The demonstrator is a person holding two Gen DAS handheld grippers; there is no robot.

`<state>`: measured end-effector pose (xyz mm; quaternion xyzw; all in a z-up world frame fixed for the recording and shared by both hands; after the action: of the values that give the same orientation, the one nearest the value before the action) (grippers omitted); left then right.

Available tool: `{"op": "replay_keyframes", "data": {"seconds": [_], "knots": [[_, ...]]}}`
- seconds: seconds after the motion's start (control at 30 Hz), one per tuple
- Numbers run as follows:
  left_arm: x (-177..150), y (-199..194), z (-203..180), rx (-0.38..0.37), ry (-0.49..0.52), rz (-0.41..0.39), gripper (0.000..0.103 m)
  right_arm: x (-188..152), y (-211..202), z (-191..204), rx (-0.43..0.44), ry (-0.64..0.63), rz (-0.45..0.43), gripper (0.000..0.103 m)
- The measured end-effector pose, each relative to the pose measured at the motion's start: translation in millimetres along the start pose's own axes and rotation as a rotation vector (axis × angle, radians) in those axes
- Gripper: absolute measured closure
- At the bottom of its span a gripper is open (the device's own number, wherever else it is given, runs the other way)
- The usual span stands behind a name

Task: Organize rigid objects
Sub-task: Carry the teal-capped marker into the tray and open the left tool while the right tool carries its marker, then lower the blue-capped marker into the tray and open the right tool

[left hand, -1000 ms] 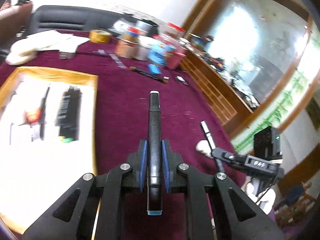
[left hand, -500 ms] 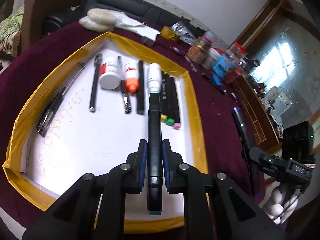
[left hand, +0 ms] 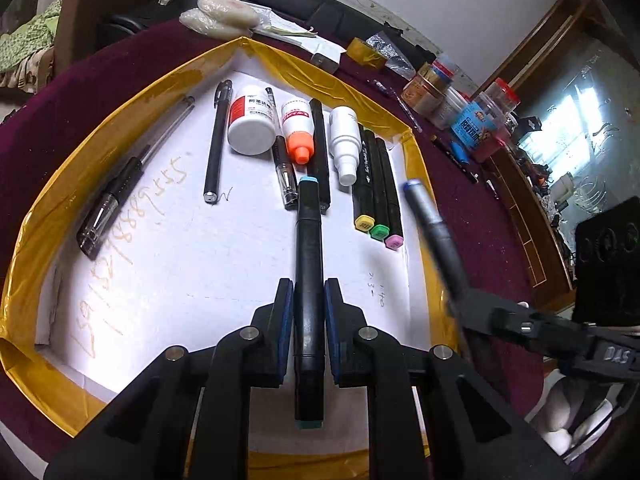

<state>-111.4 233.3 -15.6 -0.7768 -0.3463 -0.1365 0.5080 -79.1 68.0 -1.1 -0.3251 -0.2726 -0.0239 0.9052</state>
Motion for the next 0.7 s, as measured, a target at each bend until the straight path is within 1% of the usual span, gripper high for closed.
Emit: {"op": "replay_keyframes", "data": {"seconds": [0.03,0.13,0.2,0.27,0.3,0.47,0.5,0.57,0.6,0.7], "knots": [[0.0,-0.2,0.2,-0.003,-0.001,0.001,0.09,0.3,4.8,1.0,-0.018,-0.005,0.008,0.089],[1.5,-3.9,1.3,-0.032,-0.018,-0.002,0.083,0.7,15.6,2.0,-0.076,-0.027,0.025,0.089],[3.9,-9.1,3.6,-0.031,-0.026,-0.015,0.076,2.0,23.0,3.8,-0.116,-0.047,0.029,0.089],[7.2,-17.3,6.8,-0.003,-0.015,-0.043,0.061,1.8,29.5,3.6,-0.15,-0.062,0.038,0.09],[8.5,-20.5,8.6,0.013,-0.012,-0.056,0.059,1.3,32.5,3.9,-0.161,-0.066,0.046,0.09],[14.1,-33.7,16.3,0.092,0.008,-0.115,0.057,0.3,36.8,8.9,-0.207,-0.101,0.048,0.089],[15.4,-35.2,16.6,0.113,0.02,-0.124,0.055,1.1,37.2,8.6,-0.209,-0.096,0.048,0.089],[17.0,-39.1,16.0,0.154,0.047,-0.144,0.048,2.4,37.7,8.1,-0.206,-0.084,0.049,0.089],[17.9,-41.3,14.6,0.181,0.065,-0.157,0.047,3.0,37.2,8.2,-0.207,-0.081,0.046,0.089],[18.9,-46.1,10.9,0.217,0.108,-0.183,0.047,4.9,32.6,8.5,-0.227,-0.095,0.02,0.087]]}}
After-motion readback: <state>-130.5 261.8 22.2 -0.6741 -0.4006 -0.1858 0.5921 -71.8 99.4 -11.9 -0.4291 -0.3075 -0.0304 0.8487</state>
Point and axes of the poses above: each gripper's, at about its wrist camera, not at the fingertips, and y roughly the way its jaws point, z to its left, x to its top, the point moved 4 cm from there along y, roughly the way its jaws point, and after that the axes turned 4 degrees about -z, right-handed, at the moved point
